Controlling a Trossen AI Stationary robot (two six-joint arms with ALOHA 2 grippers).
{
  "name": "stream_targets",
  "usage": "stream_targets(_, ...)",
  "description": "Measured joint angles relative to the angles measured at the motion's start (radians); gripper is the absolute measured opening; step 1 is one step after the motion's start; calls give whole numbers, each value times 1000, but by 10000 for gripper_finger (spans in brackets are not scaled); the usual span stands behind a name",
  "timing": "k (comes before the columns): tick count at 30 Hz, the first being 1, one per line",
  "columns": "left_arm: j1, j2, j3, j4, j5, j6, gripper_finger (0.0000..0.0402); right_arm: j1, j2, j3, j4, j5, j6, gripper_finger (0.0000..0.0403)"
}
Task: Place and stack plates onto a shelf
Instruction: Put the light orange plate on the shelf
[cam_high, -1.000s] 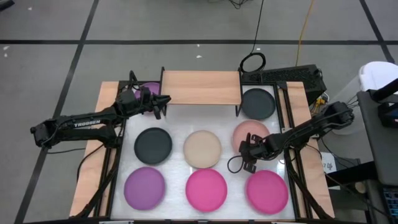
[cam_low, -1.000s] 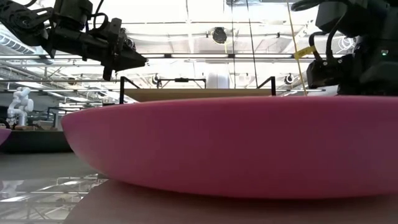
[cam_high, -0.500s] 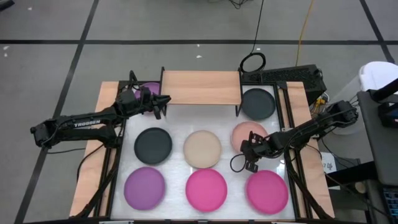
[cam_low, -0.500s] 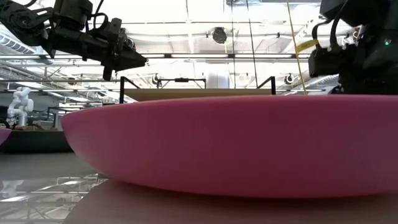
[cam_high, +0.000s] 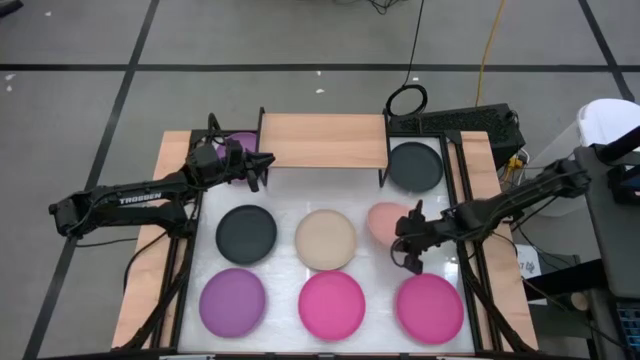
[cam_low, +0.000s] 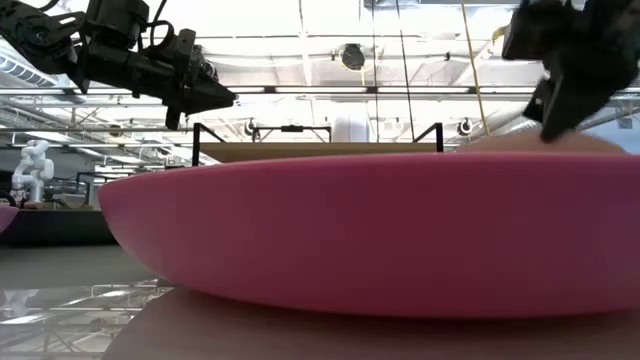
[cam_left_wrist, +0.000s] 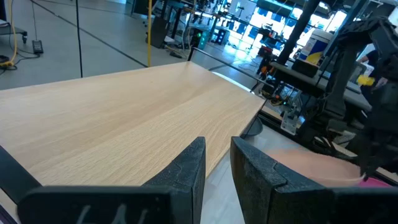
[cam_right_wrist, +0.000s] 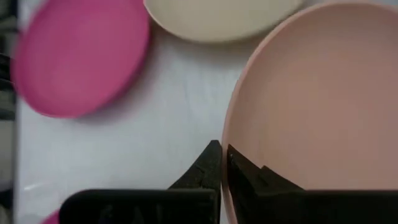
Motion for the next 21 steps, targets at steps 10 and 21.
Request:
stream_targets(10,0,0,0,0,0,0,78,32,-48,249,-89,109,-139,1)
stream_targets(21,0,0,0,0,0,0,79,32,-47,402,-94,148,-264,1)
